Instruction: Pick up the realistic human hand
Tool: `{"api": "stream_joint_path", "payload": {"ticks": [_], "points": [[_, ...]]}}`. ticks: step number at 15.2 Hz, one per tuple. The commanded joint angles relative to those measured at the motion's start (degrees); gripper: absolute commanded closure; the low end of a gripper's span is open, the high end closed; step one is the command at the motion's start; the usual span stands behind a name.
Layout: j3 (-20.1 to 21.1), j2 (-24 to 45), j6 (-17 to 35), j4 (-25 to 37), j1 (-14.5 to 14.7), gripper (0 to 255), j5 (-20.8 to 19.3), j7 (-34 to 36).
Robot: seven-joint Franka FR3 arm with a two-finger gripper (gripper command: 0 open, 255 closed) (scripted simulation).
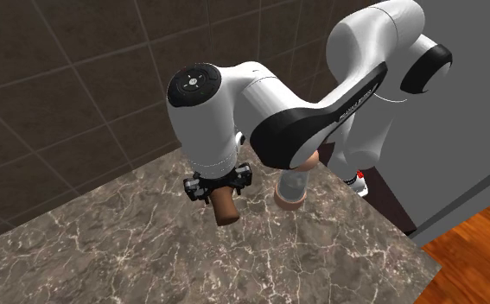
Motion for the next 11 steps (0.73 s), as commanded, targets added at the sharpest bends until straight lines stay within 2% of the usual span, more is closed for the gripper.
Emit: {"api": "stream_joint_path", "payload": {"ticks": [1,11], "points": [[0.0,0.1,-0.8,0.9,0.0,255,-0.1,0.0],[0.8,2.9,-9.1,11.1,0.5,255,-1.9,0.9]]}}
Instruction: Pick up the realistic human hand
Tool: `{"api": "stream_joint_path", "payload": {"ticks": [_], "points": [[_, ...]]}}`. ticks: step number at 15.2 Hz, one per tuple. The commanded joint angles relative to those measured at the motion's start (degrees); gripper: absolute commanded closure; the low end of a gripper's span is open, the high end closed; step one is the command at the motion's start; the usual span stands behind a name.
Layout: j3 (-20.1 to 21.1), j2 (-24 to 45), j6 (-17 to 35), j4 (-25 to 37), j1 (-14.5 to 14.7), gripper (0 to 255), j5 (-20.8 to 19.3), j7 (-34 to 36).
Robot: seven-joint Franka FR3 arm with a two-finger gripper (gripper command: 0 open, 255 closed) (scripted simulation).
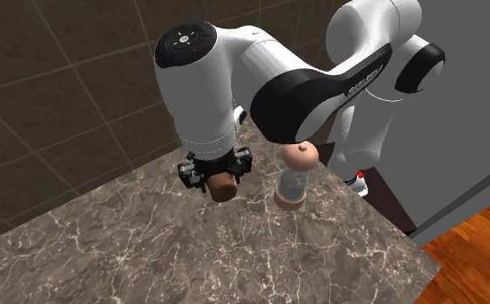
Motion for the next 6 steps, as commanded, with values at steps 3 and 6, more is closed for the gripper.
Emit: {"api": "stream_joint_path", "payload": {"ticks": [3,6], "points": [[0.5,1.6,-3.7,4.7,0.5,255,-1.1,0.7],[0.7,2.2,-4.7,6.2,0.7,255,-1.5,0.9]]}}
